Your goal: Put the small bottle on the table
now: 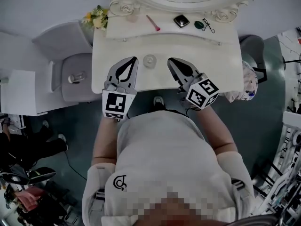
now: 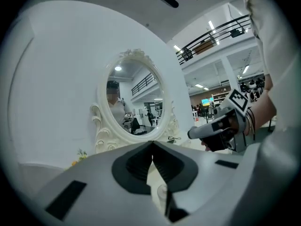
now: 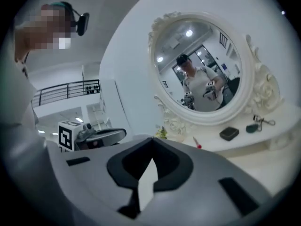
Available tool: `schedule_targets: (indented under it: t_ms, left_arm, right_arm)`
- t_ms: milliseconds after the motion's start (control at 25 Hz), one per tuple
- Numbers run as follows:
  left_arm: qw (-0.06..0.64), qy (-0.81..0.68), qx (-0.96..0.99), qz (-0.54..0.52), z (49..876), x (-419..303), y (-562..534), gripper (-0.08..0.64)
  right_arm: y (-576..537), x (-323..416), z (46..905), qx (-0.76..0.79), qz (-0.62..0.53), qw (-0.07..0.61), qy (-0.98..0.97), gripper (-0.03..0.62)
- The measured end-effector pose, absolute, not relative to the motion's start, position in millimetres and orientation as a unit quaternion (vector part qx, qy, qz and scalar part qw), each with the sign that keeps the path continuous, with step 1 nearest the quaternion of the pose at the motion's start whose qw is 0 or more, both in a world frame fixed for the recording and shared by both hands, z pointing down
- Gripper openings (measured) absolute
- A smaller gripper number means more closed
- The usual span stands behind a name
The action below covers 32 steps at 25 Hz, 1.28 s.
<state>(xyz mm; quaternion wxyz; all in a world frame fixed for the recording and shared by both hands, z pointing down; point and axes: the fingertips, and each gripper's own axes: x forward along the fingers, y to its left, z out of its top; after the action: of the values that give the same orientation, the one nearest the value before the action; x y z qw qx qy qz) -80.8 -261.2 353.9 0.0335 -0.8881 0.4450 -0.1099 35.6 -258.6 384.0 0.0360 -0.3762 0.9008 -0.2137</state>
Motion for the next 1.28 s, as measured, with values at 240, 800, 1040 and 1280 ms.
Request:
schedule_targets:
  t_ms: [240, 800, 1040, 1280]
  left_arm:
    - [0.038, 0.473, -0.876, -0.091, 326, -100, -257, 0.014]
    - [0.032, 0.509, -0.857, -0.076, 316, -129, -259, 0.014]
    - [0.033, 0.506, -0.858, -0.079, 317, -124, -259, 0.014]
    - [0.015, 0.491, -0.869, -0.064, 318, -116, -256, 0.014]
  right_arm:
    - [-252, 46, 338, -0.431, -0.082, 0.029, 0.898, 0.008]
    - [-258, 63, 328, -0.504, 0.007, 0.007, 0.864, 0.006]
    - [-257, 66, 334, -0.508, -0.004, 0.006, 0.862, 0.006]
    - [-254, 64, 334, -0.501, -0.005, 0.012, 0.865, 0.006]
